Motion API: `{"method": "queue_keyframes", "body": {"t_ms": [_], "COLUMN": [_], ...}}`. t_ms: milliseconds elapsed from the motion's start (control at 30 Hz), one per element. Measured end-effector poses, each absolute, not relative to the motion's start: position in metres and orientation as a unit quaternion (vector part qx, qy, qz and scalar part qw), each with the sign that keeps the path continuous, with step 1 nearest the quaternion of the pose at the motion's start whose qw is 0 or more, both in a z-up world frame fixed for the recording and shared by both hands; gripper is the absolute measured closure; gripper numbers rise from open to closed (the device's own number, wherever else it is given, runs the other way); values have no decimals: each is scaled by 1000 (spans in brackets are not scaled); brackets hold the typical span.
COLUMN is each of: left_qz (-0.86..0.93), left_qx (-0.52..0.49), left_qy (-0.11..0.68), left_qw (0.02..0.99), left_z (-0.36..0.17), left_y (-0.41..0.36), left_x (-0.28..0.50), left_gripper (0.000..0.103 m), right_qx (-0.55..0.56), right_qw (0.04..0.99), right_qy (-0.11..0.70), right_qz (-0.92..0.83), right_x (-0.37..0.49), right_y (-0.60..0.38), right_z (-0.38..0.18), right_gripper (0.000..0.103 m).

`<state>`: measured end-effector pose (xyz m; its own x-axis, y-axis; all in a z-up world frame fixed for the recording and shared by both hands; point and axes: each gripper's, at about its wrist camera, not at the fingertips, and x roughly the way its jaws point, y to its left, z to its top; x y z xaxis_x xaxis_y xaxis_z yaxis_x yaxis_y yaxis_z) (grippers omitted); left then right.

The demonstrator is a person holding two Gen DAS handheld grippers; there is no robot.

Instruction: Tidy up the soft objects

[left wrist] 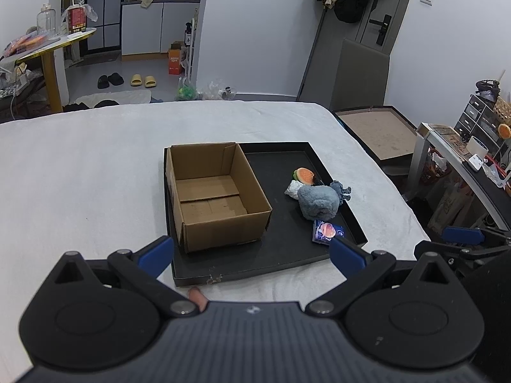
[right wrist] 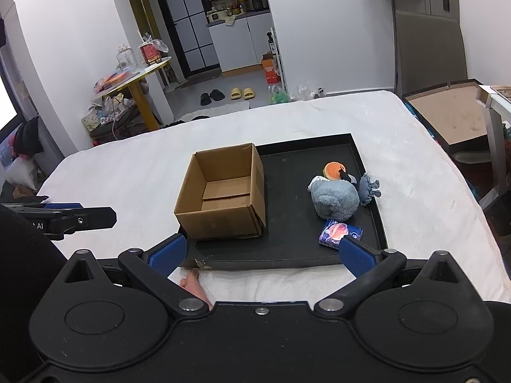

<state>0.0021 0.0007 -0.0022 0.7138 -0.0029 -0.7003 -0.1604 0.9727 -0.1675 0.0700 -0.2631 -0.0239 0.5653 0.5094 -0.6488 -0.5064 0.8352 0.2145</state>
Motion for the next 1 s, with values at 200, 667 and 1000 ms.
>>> {"method": "queue_keyframes", "body": {"t_ms": [200, 667, 1000], "left_qz": [44, 46, 45], "left_qx": [-108, -106, -107], "left_qy": [375, 373, 374], "left_qw": [920, 920, 920], "left_z": [-3, -2, -2], "left_y": [0, -3, -4], "left_x": [3, 0, 0], "left_gripper": [0, 0, 0], "right_qx": [-2, -5, -6], "right_qw": [885, 886, 886], "right_qy": [367, 364, 363], "right_qz": [287, 287, 287], "right_x": [72, 74, 72], "right_y": [-263, -263, -263], "right_z": [-22, -22, -23], "right_gripper": [0, 0, 0]}}
